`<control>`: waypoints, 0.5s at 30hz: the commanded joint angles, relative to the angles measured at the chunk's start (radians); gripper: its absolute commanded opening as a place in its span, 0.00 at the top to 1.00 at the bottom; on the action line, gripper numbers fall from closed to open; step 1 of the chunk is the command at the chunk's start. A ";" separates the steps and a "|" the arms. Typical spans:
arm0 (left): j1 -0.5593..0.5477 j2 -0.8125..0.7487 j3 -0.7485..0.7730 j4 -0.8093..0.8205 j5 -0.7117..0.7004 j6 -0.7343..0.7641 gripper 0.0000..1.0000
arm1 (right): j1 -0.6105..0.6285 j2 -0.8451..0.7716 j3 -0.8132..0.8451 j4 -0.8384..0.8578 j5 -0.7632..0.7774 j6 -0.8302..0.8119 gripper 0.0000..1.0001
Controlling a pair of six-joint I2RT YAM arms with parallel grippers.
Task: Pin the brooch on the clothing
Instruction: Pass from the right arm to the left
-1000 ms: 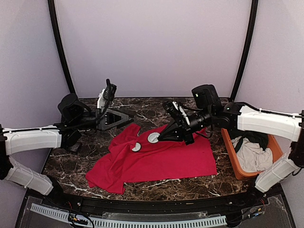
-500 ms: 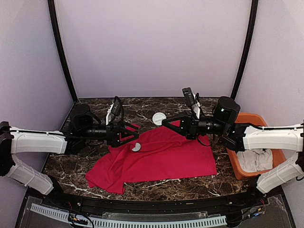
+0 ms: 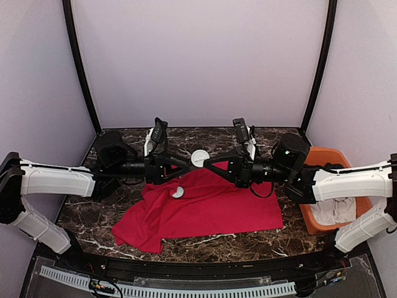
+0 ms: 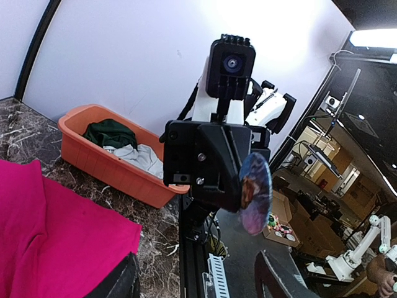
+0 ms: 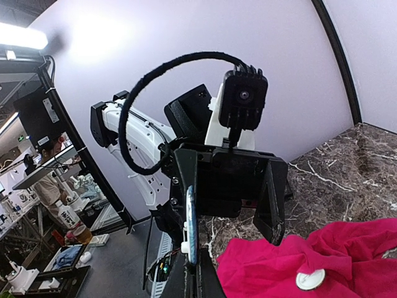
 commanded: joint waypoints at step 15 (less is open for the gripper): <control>-0.028 0.024 0.062 0.051 0.057 -0.022 0.61 | 0.017 0.073 0.002 0.007 0.050 -0.021 1.00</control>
